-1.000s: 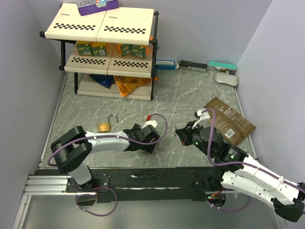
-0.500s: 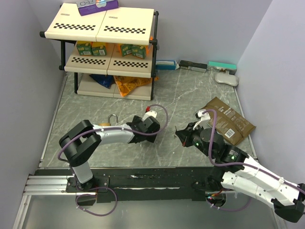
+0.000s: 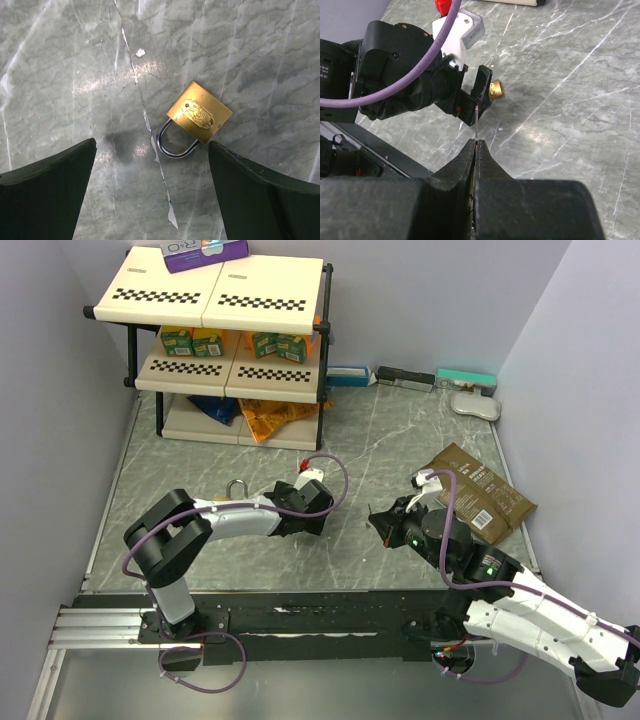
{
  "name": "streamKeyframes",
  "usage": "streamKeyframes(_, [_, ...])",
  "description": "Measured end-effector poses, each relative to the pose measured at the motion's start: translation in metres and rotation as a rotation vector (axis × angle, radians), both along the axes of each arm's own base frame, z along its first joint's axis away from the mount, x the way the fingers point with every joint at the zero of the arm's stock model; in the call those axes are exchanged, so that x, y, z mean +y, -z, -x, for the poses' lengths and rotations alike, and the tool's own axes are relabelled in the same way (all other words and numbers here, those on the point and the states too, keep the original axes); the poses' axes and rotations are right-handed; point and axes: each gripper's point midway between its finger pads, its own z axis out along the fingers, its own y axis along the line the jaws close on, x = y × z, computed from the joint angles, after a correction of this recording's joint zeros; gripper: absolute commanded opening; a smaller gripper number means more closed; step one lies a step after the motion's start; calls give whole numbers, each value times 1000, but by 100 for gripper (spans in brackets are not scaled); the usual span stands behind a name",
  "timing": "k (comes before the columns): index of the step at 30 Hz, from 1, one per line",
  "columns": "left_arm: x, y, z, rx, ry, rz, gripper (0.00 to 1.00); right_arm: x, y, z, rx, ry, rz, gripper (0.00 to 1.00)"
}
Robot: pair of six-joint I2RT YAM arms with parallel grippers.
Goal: Unlock with the key
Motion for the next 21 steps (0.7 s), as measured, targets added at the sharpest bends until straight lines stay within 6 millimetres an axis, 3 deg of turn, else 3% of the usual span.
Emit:
streamKeyframes(8, [7, 2, 7, 37, -42, 28, 99, 1, 0, 0, -1, -1, -2, 0])
streamKeyframes(21, [37, 2, -25, 82, -144, 51, 99, 3, -2, -1, -4, -7, -10, 0])
